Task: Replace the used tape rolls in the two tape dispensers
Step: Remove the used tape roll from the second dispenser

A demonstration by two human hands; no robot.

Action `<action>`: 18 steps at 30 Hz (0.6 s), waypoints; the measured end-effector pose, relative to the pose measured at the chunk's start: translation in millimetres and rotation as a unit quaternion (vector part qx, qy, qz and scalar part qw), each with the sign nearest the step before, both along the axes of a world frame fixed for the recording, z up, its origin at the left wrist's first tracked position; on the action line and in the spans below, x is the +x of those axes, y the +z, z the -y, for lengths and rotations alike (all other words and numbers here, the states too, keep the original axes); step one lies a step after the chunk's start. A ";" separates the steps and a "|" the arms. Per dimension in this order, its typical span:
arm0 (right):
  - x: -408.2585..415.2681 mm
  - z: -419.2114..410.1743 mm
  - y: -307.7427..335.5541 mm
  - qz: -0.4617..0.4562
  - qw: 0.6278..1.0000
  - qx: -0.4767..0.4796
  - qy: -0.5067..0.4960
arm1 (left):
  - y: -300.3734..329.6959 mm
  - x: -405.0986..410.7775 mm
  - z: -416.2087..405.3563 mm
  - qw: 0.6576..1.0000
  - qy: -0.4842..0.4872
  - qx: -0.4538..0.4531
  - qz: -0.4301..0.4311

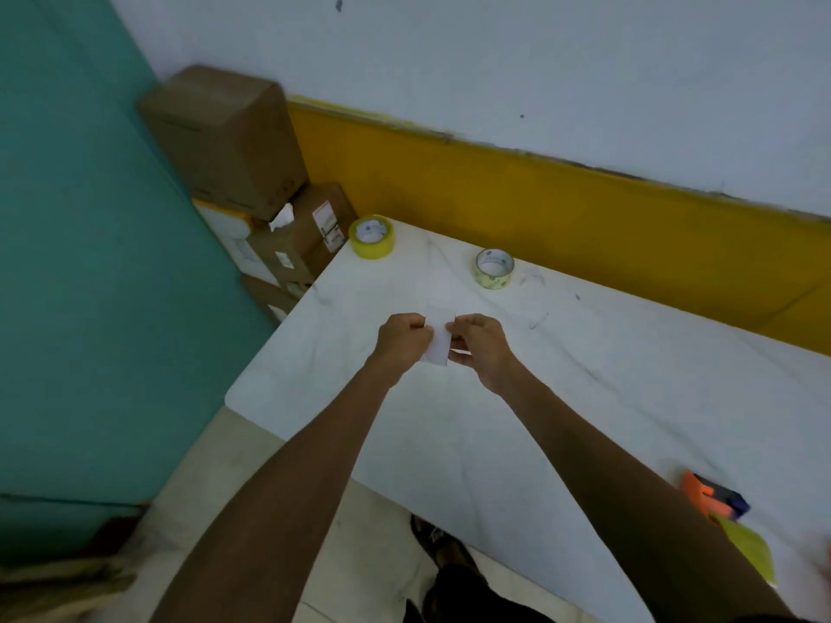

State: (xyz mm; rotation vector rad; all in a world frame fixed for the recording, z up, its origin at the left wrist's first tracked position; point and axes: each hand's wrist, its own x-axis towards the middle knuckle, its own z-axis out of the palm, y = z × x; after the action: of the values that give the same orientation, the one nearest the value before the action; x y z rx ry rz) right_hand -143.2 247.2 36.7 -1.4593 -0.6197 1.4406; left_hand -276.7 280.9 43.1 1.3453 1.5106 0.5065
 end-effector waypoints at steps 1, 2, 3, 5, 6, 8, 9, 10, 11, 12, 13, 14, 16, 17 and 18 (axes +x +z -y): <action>-0.9 -11.5 -4.3 -0.001 1.000 -0.003 0.002 | -3.3 -0.8 -11.8 1.000 0.000 -0.004 -0.007; -0.3 -22.4 -8.3 -0.003 1.000 -0.009 0.004 | -7.3 -1.1 -21.8 1.000 0.000 -0.005 -0.012; 0.8 -33.5 -12.7 -0.004 1.000 -0.014 0.004 | -8.8 -0.1 -29.9 1.000 0.001 -0.005 -0.016; 2.9 -56.8 -19.3 -0.013 1.000 -0.022 -0.005 | -9.6 3.7 -48.6 1.000 0.001 -0.003 -0.027; 3.7 -66.9 -23.7 -0.017 0.999 -0.028 -0.010 | -11.8 4.9 -58.1 0.999 0.004 -0.004 -0.034; 5.0 -89.2 -33.7 -0.029 0.998 -0.040 -0.029 | -12.9 7.8 -79.3 0.999 -0.003 0.002 -0.054; 5.5 -100.3 -37.1 -0.035 0.998 -0.043 -0.037 | -13.1 10.1 -90.0 0.998 -0.012 0.007 -0.068; 6.3 -110.6 -40.8 -0.039 0.997 -0.047 -0.043 | -16.3 12.2 -100.7 0.997 -0.018 0.014 -0.077; 7.6 -120.3 -45.0 -0.039 0.997 -0.050 -0.049 | -19.5 14.0 -110.7 0.996 -0.022 0.015 -0.083; 8.4 -129.5 -48.9 -0.037 0.996 -0.051 -0.055 | -23.8 15.4 -120.3 0.996 -0.025 0.016 -0.086; 8.7 -137.3 -51.9 -0.035 0.996 -0.053 -0.057 | -26.1 16.2 -127.8 0.996 -0.026 0.014 -0.090; 8.5 -144.2 -54.2 -0.035 0.996 -0.055 -0.058 | -28.7 16.2 -134.6 0.996 -0.024 0.014 -0.090; 6.3 -157.1 -58.9 -0.034 0.996 -0.062 -0.063 | -34.1 14.2 -147.6 0.996 -0.026 0.010 -0.089; 5.1 -162.9 -60.1 -0.034 0.995 -0.062 -0.064 | -36.0 13.5 -154.3 0.995 -0.035 0.007 -0.093; 3.8 -168.2 -60.8 -0.032 0.995 -0.060 -0.067 | -38.3 12.7 -161.1 0.994 -0.043 0.007 -0.096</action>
State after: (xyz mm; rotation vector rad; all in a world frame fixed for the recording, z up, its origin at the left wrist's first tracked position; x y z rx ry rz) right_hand -139.4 415.4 -24.1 -1.5112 -0.3932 1.4340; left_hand -263.9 441.9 4.9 1.4978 1.5967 0.3411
